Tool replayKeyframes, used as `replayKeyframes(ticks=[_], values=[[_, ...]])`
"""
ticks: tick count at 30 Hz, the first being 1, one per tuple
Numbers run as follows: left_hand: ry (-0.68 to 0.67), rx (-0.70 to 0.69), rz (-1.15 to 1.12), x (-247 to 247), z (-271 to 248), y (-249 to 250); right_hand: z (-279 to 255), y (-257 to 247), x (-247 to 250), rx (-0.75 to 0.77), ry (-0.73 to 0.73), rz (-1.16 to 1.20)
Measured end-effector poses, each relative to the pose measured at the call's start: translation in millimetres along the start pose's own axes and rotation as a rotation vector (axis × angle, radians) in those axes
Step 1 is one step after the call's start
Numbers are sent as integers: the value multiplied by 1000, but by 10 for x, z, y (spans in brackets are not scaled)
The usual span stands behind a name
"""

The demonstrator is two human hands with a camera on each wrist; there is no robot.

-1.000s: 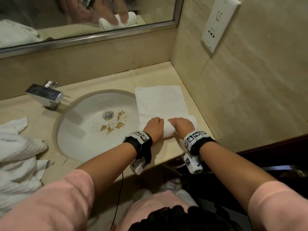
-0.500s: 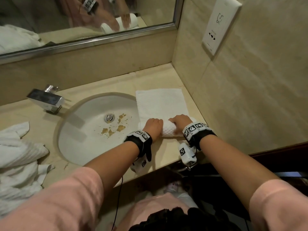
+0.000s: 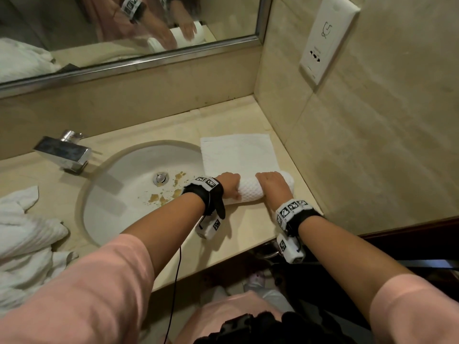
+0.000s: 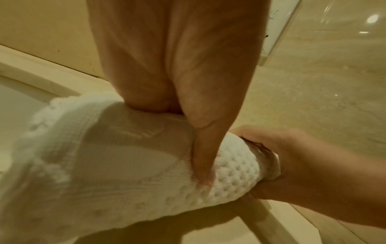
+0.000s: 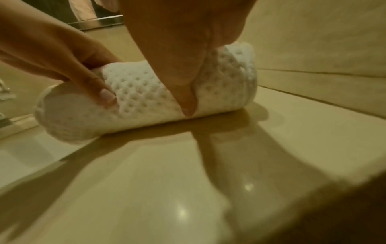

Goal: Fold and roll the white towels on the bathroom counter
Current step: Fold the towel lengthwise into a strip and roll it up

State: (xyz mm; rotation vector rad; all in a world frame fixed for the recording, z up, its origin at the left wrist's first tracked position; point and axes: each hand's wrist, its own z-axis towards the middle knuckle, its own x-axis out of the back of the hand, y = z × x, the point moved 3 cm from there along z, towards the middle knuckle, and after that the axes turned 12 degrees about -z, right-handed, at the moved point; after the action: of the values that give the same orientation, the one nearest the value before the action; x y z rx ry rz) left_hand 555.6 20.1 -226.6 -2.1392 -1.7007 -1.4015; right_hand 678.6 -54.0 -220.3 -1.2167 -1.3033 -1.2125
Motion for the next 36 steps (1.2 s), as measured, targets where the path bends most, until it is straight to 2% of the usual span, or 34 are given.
replayKeyframes(ticks=[2,3,5,7,10,12,16,19,22,26,32,34,35,36], values=[[92,5,33,-69,-10,54,145,19,72,8,-229,-107],[217,-22,100,-119,-16,82,195,39,103,20,-297,-148],[339,-8,252,-233,-96,109,277,82,120,30,-370,-161],[467,-31,308,-412,-107,82,357,99,124,45,-423,-147],[525,-75,374,-423,-152,129,474,162,149,62,-468,-127],[473,-70,385,-372,-105,127,526,195,176,61,-499,-122],[264,-56,380,-127,-77,180,502,223,180,29,-480,-78],[165,-79,258,59,30,135,374,234,54,-3,-362,-23],[91,-61,203,240,71,103,203,182,-43,0,-183,-73],[9,-29,162,381,150,71,71,-1,-115,-17,-103,-203],[35,7,127,321,129,97,242,18,-128,7,-148,-176],[123,-6,166,170,126,115,344,53,-110,9,-159,-152],[229,-50,235,99,124,137,389,75,-103,11,-179,-153],[255,-47,278,64,69,170,434,99,-89,12,-205,-149]])
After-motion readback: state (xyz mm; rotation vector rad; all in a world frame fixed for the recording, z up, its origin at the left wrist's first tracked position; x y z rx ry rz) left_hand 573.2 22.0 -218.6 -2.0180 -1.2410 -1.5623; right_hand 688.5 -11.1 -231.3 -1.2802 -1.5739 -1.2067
